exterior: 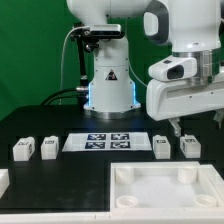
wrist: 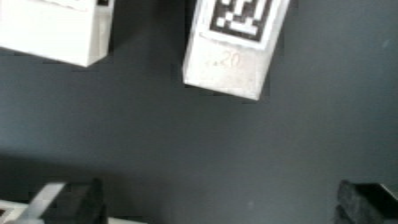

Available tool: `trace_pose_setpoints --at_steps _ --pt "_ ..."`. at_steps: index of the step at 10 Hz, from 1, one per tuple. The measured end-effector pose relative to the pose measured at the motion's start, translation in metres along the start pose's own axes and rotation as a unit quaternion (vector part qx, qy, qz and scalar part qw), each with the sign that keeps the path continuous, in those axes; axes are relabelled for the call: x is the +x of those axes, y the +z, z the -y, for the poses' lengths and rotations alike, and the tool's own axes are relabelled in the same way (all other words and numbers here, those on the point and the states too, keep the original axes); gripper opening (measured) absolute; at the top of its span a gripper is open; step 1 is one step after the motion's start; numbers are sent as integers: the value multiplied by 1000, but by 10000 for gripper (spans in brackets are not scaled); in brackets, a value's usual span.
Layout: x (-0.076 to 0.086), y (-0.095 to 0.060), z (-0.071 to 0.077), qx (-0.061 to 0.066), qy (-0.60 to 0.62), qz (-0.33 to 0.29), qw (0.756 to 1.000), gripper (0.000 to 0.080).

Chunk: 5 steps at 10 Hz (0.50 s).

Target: Assemble one leg

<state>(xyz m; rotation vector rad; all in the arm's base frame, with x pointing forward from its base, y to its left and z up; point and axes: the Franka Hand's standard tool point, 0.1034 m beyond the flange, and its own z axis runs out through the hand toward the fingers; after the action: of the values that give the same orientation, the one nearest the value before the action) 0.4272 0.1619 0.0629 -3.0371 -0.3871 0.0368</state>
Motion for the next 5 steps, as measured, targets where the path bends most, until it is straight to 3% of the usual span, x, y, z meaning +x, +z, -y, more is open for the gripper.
trace_pose_setpoints --at_steps 2,3,4,5 --pt "0 1 0 0 0 -1 1000 649" --pt "-11 4 -2 1 18 52 999 649" --pt "-16 10 -4 15 60 110 992 649" --pt "-20 13 -4 21 88 183 979 649"
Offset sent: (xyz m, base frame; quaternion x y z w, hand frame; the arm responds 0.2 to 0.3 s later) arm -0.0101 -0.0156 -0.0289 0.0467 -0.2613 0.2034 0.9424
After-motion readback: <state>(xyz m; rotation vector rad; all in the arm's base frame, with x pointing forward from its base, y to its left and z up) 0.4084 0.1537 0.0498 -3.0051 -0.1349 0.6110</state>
